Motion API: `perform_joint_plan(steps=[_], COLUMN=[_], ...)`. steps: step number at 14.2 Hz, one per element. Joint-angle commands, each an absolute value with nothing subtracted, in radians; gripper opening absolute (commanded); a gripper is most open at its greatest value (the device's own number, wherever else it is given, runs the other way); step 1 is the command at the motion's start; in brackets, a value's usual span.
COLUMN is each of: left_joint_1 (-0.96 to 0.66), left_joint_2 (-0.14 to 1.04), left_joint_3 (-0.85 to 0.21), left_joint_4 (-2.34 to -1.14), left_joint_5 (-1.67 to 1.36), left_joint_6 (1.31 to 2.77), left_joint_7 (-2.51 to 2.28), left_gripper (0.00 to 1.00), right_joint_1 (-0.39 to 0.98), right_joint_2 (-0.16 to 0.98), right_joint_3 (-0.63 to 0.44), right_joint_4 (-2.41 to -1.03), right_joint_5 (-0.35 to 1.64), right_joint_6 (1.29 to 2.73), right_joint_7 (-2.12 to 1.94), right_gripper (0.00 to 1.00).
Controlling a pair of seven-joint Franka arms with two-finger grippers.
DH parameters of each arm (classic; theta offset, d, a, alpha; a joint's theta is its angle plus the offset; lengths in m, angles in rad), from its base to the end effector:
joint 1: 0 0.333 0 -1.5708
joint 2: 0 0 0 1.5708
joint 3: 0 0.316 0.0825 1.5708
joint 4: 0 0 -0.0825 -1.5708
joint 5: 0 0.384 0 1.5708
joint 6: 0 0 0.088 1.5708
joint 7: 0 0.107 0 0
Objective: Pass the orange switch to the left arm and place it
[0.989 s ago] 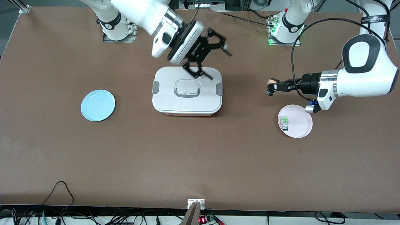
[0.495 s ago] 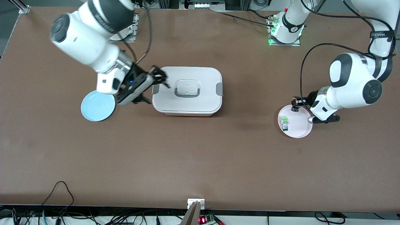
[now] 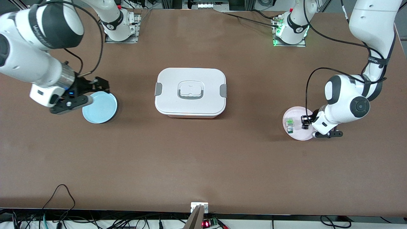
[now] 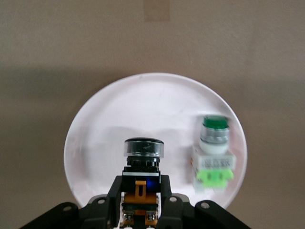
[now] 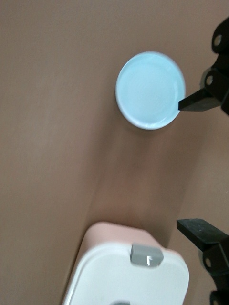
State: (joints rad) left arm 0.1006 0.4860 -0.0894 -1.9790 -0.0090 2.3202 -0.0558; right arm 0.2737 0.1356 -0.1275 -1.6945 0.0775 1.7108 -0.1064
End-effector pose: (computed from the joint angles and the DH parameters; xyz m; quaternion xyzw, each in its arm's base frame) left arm 0.5971 0.0075 0.2086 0.9963 0.0403 -0.0720 0.0226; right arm 0.5834 0.0968 0.5003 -0.9908 -0.1182 0.0595 0.0282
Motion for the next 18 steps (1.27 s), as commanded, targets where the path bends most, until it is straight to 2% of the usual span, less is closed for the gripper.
perform_joint_plan(steps=[1,2,3,9,12,14,16,17,18], left_joint_1=[0.098,0.098,0.097,0.097,0.092,0.084,0.084,0.084,0.084], left_joint_2=[0.521,0.529,0.529,0.324,0.162,0.069,0.002,-0.023,-0.049], left_joint_3=[-0.075,-0.074,-0.074,-0.075,-0.075,-0.077,-0.078,-0.078,-0.080], left_joint_4=[-1.970,-1.968,-1.968,-2.126,-2.103,-2.041,-1.923,-1.872,-1.827], left_joint_5=[0.014,0.012,0.014,0.015,0.015,0.015,0.005,0.003,-0.001], left_joint_6=[2.349,2.350,2.349,2.335,2.297,2.171,1.934,1.846,1.785], left_joint_7=[-0.034,-0.034,-0.037,-0.038,-0.040,-0.040,-0.040,-0.038,-0.038], left_gripper=[0.00,0.28,0.99,1.00,1.00,1.00,1.00,1.00,1.00], right_joint_1=[0.287,0.285,0.285,0.285,0.285,0.287,0.270,0.179,0.047], right_joint_2=[0.081,0.066,0.039,-0.060,-0.057,-0.055,-0.055,-0.057,-0.057], right_joint_3=[-0.130,-0.135,-0.149,-0.176,-0.176,-0.173,-0.154,-0.087,0.048], right_joint_4=[-1.703,-1.704,-1.704,-1.694,-1.686,-1.660,-1.654,-1.652,-1.651], right_joint_5=[0.015,0.015,0.015,0.003,0.002,0.002,0.002,0.009,0.011], right_joint_6=[1.648,1.637,1.634,1.620,1.629,1.617,1.608,1.602,1.601], right_joint_7=[0.084,0.092,0.095,0.120,0.118,0.118,0.144,0.149,0.147], right_gripper=[1.00,1.00,1.00,1.00,1.00,1.00,1.00,1.00,1.00])
